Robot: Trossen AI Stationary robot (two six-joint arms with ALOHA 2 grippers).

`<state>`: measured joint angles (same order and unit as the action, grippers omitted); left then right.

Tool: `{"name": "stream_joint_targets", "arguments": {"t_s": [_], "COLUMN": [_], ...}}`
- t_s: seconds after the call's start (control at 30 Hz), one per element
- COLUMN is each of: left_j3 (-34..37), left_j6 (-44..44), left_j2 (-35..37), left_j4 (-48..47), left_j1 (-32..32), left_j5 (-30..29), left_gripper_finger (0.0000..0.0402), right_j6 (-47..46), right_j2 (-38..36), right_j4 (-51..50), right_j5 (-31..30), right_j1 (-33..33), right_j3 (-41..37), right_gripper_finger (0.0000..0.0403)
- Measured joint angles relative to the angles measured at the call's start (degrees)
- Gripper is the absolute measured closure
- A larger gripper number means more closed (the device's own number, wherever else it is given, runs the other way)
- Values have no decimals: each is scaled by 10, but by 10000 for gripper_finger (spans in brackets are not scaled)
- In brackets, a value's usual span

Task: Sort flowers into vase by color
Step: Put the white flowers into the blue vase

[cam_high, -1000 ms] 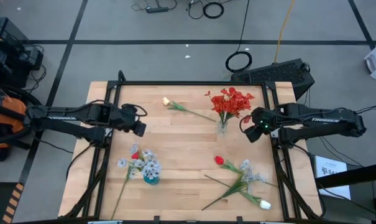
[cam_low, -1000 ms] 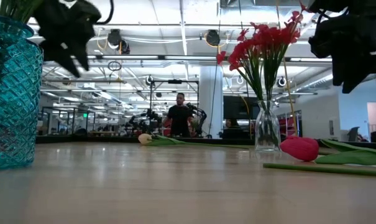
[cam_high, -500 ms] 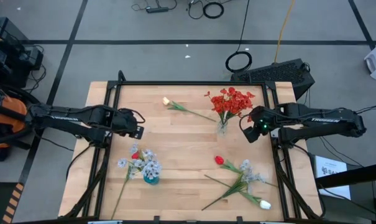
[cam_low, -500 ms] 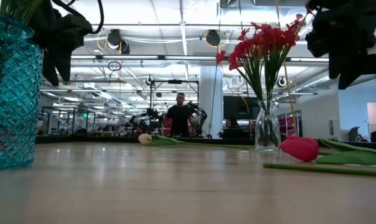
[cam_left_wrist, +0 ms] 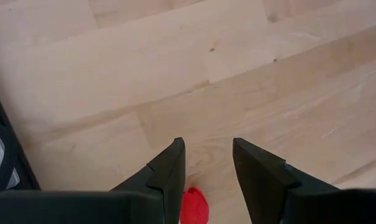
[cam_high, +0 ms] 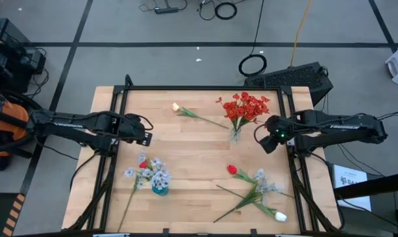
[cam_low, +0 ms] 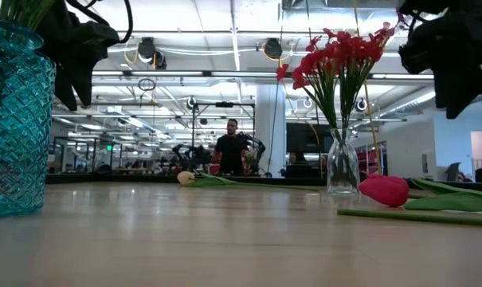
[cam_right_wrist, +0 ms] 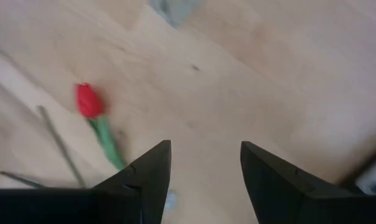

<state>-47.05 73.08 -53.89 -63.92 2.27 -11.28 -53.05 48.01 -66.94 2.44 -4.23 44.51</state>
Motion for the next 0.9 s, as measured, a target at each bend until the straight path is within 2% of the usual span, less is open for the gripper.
{"name": "stream_joint_targets", "arguments": {"t_s": [0.2,0.53,0.9], "left_j3": [0,0,0], "left_j6": [0,0,0], "left_j2": [0,0,0], "left_j4": [0,6,6], "left_j1": [0,0,0], "left_j5": [-2,-12,-17], "left_gripper_finger": [261,261,261], "right_j6": [-38,-136,-166], "right_j2": [-18,-97,-94], "right_j4": [-76,-98,-88], "right_j5": [-18,-30,-6], "right_j1": [9,57,109], "right_j3": [0,35,90], "right_gripper_finger": [232,274,345]}}
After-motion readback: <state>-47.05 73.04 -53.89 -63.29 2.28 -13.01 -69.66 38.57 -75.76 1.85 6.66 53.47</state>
